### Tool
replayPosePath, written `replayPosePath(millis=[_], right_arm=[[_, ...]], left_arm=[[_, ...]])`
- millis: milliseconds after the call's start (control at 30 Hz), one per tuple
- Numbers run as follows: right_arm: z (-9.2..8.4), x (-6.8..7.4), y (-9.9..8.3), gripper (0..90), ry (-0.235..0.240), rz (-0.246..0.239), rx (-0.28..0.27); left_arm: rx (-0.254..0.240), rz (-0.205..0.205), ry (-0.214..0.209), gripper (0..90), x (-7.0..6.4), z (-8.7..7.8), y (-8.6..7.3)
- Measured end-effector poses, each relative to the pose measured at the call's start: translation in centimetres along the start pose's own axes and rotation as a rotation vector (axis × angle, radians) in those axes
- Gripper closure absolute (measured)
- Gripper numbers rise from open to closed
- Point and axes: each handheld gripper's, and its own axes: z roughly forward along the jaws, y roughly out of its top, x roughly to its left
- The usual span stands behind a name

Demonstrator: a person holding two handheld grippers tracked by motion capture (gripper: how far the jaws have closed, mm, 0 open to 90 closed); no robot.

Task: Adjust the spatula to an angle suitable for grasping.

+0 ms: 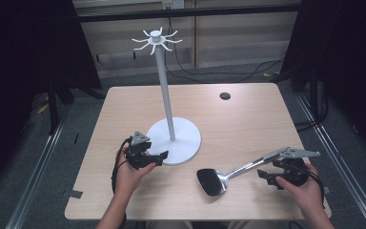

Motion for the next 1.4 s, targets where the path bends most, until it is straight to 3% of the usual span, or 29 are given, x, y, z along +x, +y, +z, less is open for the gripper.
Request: replayPosePath(millis=[67, 267, 300, 400, 467, 500, 567, 800, 1100, 1400], right_arm=[[0.0, -0.1, 0.0, 23.9, -0.002, -0.001, 0.000], [0.1, -0.3, 0.0, 26.8, -0.018, -0.006, -0.001], [0.1, -0.3, 0.0, 33.3, -0.028, -0.019, -0.008], [0.2, -0.3, 0.0, 39.6, -0.042, -0.030, -0.008], [0.2, -0.3, 0.1, 54.8, -0.060, -0.052, -0.006], [0.2, -0.3, 0.1, 54.8, -0.060, -0.052, -0.006], [0.3, -0.4, 0.2, 69.8, -0.087, -0.053, 0.000], [1.0, -0.8, 0.2, 89.4, -0.128, -0.065, 0.035], [1.8, -1.2, 0.2, 90.0, -0.132, -0.048, 0.045], [2.2, -1.2, 0.6, 90.0, -0.136, -0.055, 0.045]], left_arm=[[-0.003, -0.006, -0.018, 20.0, 0.1, -0.1, 0.0], [0.002, -0.002, -0.018, 20.0, 0.0, 0.0, 0.0], [0.000, -0.005, -0.022, 20.0, 0.0, 0.0, 0.0], [-0.012, -0.003, -0.022, 20.0, 0.0, -0.1, 0.0], [-0.012, 0.003, -0.019, 20.0, 0.0, -0.1, 0.0], [-0.013, 0.002, -0.016, 20.0, 0.0, -0.1, 0.0], [-0.016, 0.003, -0.018, 20.0, 0.0, -0.1, 0.0], [-0.022, 0.010, -0.024, 20.0, -0.2, -0.2, 0.1], [-0.018, 0.017, -0.025, 20.0, -0.3, -0.1, 0.1], [-0.032, -0.007, -0.027, 20.0, 0.0, -0.3, 0.1]])
